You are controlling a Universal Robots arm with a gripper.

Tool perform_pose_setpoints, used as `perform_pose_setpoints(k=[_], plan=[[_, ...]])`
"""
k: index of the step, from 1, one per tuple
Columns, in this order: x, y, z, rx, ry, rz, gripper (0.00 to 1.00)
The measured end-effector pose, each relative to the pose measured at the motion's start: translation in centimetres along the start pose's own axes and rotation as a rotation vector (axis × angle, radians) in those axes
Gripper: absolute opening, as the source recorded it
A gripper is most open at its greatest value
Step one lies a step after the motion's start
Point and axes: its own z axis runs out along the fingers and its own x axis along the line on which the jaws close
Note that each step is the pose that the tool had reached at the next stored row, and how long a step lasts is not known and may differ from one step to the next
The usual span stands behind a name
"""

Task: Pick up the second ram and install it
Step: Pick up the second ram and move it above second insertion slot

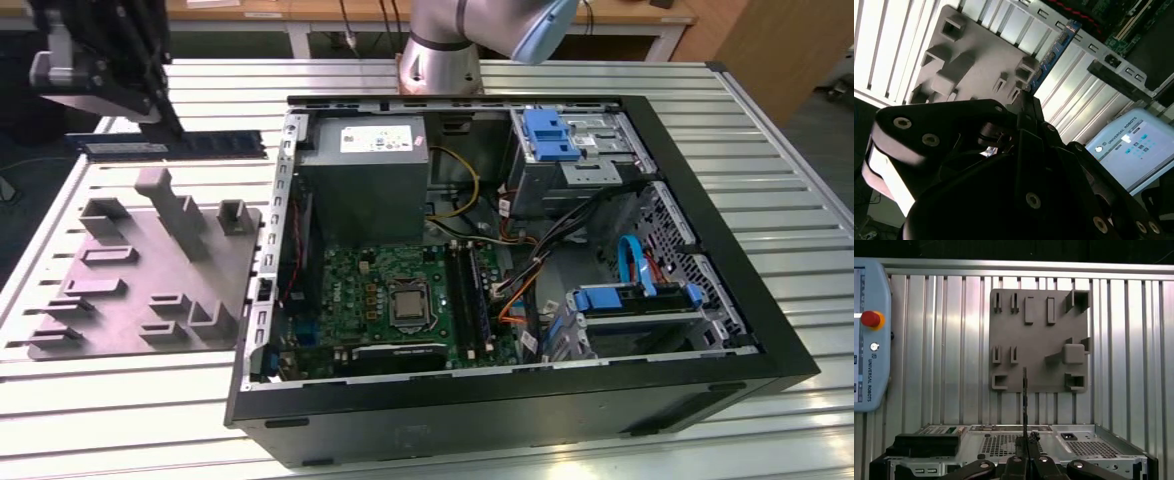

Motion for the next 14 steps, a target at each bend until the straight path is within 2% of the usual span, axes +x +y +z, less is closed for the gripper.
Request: perform_pose_setpoints(k=[14], plan=[[-0.04,-5.91,-0.2,-0.002,0.0,0.0,0.11]])
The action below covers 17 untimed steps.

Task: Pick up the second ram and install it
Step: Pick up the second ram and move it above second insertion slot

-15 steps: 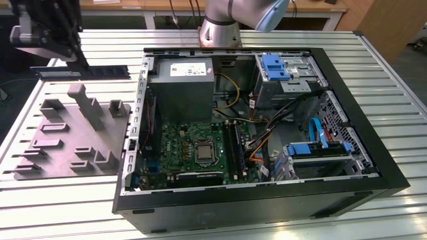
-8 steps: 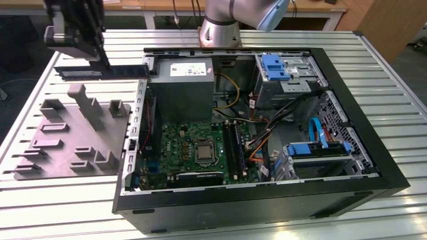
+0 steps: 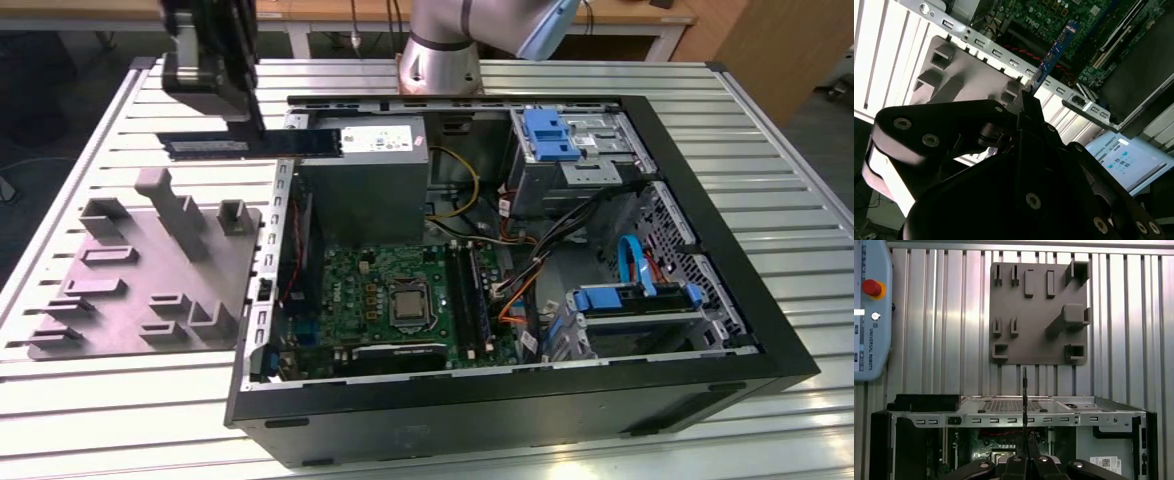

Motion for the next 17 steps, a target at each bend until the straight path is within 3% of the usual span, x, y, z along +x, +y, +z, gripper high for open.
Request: perform_pose_setpoints(k=[17], plan=[[-0.05,-7.04,-0.25,-0.0026,0.0,0.0,0.11]])
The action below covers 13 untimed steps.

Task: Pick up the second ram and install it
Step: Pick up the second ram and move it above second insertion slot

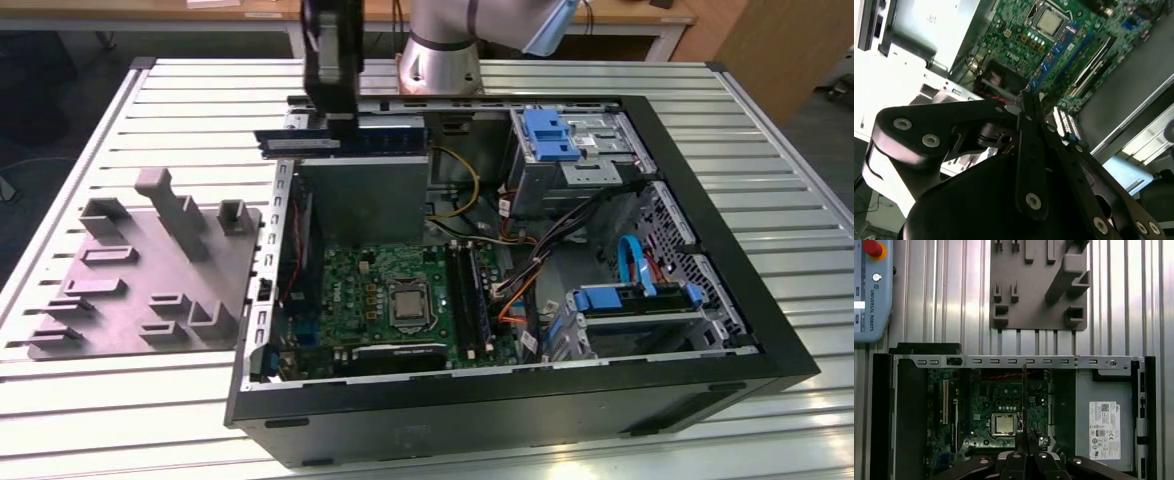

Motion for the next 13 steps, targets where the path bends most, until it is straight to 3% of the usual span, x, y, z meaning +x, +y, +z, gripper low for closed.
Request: perform_pose_setpoints(k=[13], plan=[[-0.04,-5.3,-0.2,-0.0022,0.0,0.0,0.11]])
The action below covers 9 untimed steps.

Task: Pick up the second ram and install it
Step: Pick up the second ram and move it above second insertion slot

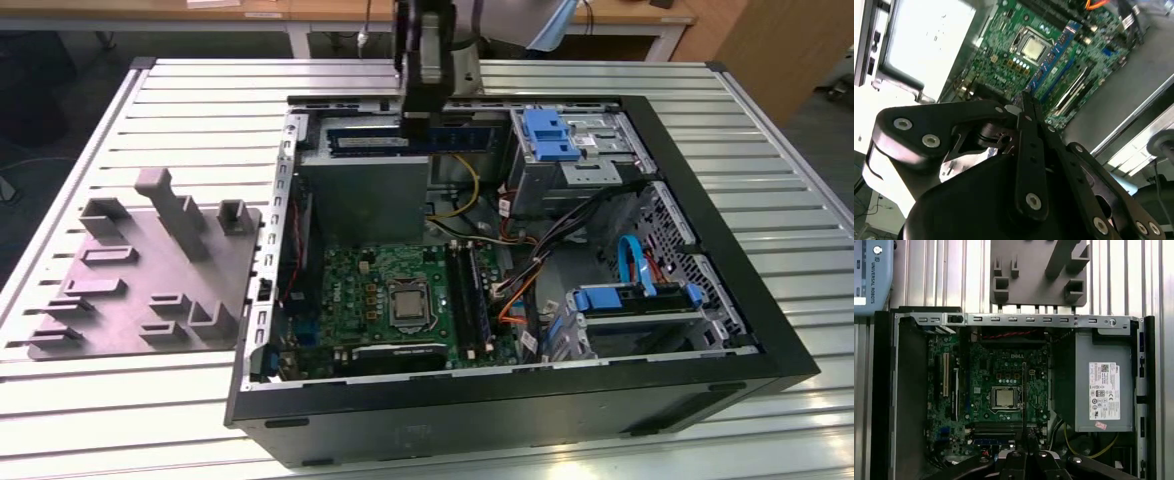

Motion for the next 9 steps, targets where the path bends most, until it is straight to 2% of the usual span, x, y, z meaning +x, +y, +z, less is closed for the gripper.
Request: perform_pose_setpoints(k=[3,9], plan=[[0.0,-1.06,-0.04,-0.0004,0.0001,0.0,0.11],[0.0,-1.23,0.11,-0.0002,-0.0001,0.0,0.11]])
